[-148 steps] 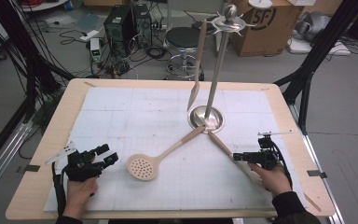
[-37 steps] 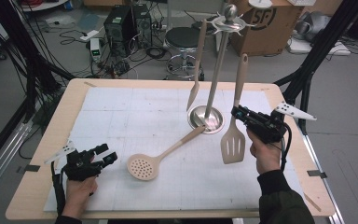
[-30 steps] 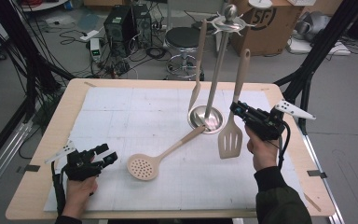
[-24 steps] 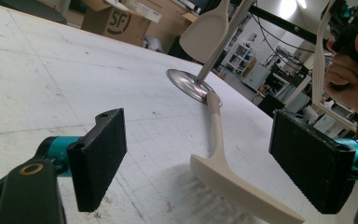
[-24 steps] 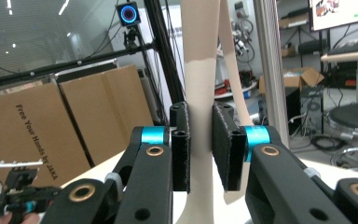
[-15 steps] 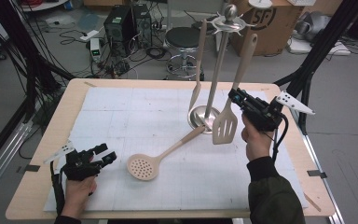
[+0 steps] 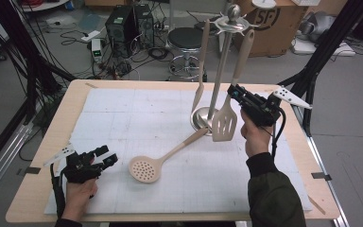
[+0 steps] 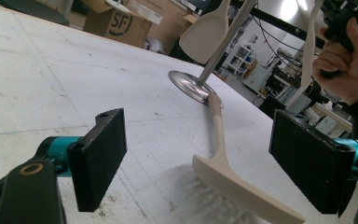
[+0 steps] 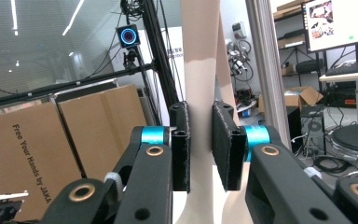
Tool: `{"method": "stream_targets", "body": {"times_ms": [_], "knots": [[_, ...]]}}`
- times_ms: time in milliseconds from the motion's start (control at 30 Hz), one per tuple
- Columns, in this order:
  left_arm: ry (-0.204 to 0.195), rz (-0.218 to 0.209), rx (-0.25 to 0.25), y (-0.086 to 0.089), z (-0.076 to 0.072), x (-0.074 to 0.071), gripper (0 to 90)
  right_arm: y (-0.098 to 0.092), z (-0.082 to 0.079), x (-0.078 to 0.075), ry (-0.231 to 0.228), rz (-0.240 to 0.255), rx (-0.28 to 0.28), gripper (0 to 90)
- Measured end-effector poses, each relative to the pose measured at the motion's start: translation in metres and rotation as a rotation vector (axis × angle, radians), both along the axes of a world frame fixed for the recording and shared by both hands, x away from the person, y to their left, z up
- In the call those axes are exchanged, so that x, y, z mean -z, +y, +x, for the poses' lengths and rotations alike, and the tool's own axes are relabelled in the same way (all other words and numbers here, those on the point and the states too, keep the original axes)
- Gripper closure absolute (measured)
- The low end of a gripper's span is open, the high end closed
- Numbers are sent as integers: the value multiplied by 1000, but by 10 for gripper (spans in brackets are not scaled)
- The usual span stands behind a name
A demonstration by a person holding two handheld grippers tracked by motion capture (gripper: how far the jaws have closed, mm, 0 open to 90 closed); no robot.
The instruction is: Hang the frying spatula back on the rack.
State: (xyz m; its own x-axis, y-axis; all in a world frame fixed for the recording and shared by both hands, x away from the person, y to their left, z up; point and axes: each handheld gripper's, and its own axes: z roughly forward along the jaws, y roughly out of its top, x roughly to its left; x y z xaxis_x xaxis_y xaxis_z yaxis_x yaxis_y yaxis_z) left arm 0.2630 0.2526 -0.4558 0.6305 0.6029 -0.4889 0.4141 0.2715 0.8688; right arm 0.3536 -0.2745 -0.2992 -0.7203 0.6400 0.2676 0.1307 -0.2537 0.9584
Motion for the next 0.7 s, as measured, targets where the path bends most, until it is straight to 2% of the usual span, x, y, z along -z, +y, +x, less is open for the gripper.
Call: {"method": "stream_targets", "body": {"times_ms": [233,533,633,700], "knots": [[-1,4,-3,1,0,0,195,1,5,3,14,-24,11,786],[0,-4,-8,1,0,0,195,8,16,4,40,-26,-10,785],[1,-3,-7,1,-1,0,195,10,21,8,64,-55,0,782],[0,-4,-6,1,-1,0,195,10,22,8,61,-36,6,765]]}}
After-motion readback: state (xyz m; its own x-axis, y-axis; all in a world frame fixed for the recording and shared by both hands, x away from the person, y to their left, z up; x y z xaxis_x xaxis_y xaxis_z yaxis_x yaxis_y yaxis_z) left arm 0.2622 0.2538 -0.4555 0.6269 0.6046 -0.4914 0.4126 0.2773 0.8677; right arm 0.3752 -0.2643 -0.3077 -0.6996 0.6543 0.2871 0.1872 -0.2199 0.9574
